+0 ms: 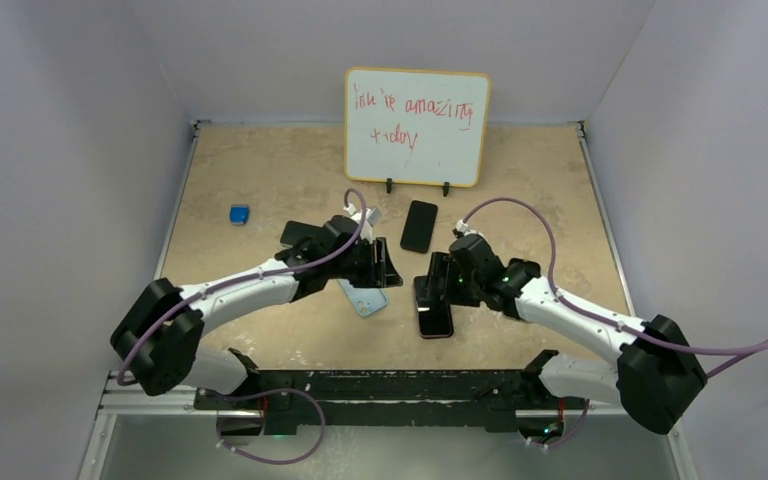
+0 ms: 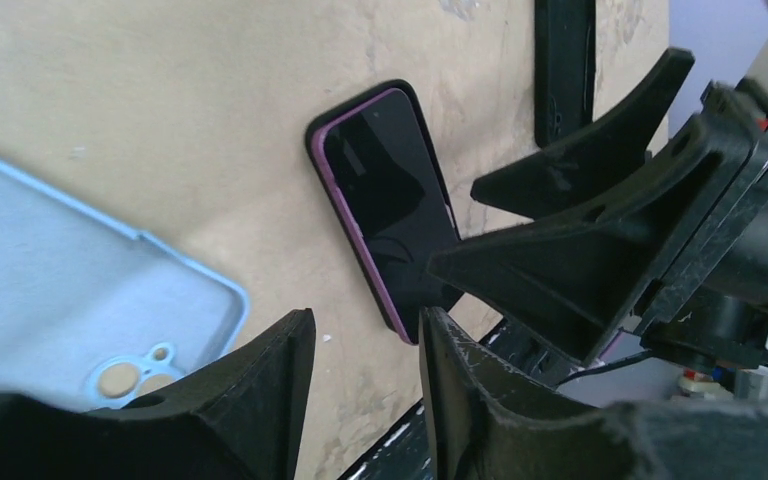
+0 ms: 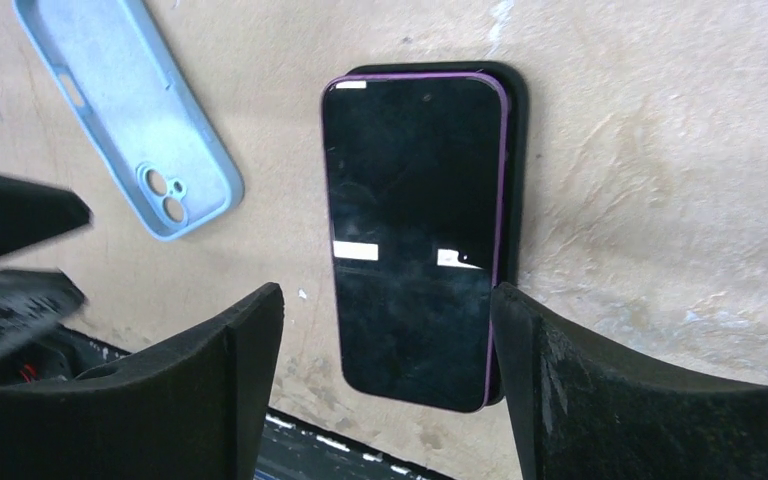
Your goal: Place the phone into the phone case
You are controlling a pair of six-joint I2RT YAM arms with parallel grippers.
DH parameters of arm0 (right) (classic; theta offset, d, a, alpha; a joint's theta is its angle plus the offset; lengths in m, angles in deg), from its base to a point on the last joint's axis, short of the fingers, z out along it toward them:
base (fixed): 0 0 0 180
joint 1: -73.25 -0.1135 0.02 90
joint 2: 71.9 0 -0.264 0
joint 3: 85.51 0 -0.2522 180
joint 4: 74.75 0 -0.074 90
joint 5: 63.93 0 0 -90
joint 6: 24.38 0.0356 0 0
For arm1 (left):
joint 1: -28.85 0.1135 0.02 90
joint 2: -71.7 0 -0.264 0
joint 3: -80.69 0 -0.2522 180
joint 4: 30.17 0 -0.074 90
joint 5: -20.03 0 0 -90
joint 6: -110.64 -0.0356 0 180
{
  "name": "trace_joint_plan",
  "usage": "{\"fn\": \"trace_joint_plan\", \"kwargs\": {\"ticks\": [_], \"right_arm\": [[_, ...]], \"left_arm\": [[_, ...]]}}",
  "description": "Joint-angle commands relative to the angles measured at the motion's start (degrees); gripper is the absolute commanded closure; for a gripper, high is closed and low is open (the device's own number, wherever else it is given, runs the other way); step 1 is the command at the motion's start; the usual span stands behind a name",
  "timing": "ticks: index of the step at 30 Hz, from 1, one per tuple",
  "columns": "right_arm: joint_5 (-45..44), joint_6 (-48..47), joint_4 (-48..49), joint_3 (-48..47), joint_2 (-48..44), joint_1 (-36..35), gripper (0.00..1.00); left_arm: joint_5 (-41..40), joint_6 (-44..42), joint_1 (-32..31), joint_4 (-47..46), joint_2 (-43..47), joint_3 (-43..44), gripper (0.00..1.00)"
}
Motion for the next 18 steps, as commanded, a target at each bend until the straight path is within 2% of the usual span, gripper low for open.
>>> {"fn": "trace_joint_plan", "kwargs": {"ticks": [1,5,9,13,16,18], "right_arm": [[0.94,-1.53,-0.25,0.96,-1.13,2.37,0.25],[2.48,-2.57,0.27,2.25,-0.69,4.86,0.30],[8.74,-3.51,3.70,4.89,-1.37,9.06,0.31],[10.37,-2.59,6.96,7.39,-1.56,10.08,0.31],[12.47,-1.60,10.69,9.54,-0.86,10.45,0.31],[13.69,0.15,13.95,11.19,0.32,10.68,0.30]], "left_arm": [[1.39,4.87,-2.19,-9.72,-2.83,0.20,0.58],[0.17,6.16,-2.74,-12.67,-4.78,-0.43,0.59],[1.86,6.29,-2.99,-13.69,-8.72,0.64,0.61],[2.55,6.50,-3.75,-15.81,-11.97,0.30,0.67],[5.49,5.92,-4.24,-18.97,-14.99,0.52,0.76],[6.30,5.90,-4.49,-19.49,-16.96,0.96,0.77]]}}
